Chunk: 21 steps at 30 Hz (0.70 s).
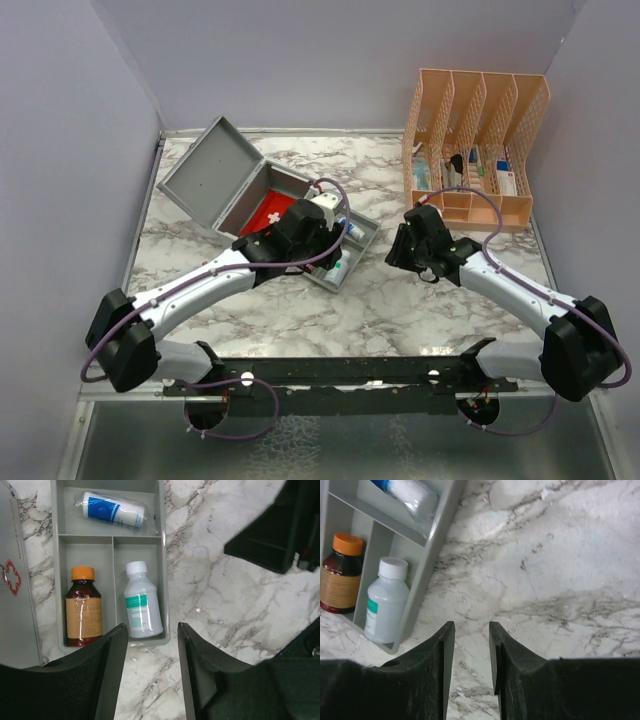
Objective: Organize the medicine kit
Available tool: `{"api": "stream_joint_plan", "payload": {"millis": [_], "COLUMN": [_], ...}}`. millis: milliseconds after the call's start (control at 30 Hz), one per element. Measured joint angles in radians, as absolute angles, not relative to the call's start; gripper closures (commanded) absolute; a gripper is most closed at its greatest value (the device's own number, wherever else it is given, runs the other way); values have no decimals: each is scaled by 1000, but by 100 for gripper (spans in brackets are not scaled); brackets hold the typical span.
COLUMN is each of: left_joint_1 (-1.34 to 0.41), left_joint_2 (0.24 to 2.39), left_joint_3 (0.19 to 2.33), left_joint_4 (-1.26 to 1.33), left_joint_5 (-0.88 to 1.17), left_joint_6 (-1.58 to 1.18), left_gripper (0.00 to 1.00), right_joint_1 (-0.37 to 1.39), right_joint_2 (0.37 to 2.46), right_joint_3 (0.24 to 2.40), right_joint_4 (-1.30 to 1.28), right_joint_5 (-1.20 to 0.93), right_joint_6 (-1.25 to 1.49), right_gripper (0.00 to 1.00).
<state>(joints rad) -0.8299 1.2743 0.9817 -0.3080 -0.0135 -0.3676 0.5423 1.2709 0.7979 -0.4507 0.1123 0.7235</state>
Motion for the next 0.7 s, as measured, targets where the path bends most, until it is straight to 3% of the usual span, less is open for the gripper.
{"api": "stream_joint_plan", "payload": {"millis": [233, 700], "left_joint_1": [-838, -830], "left_joint_2": [1464, 1725], "left_joint_3": [1085, 1178], "left_joint_4": [-335, -413], "left_joint_5": [-95, -115], "left_joint_6": [-372, -363], "left_gripper": [69, 74], "right_joint_1": [542, 542], "right_joint_2": [1199, 1098], "right_joint_3": [715, 643], "right_joint_4": [-469, -463], "right_joint_5": [112, 110], "right_joint_6": [785, 822], "right_gripper": [69, 69]}}
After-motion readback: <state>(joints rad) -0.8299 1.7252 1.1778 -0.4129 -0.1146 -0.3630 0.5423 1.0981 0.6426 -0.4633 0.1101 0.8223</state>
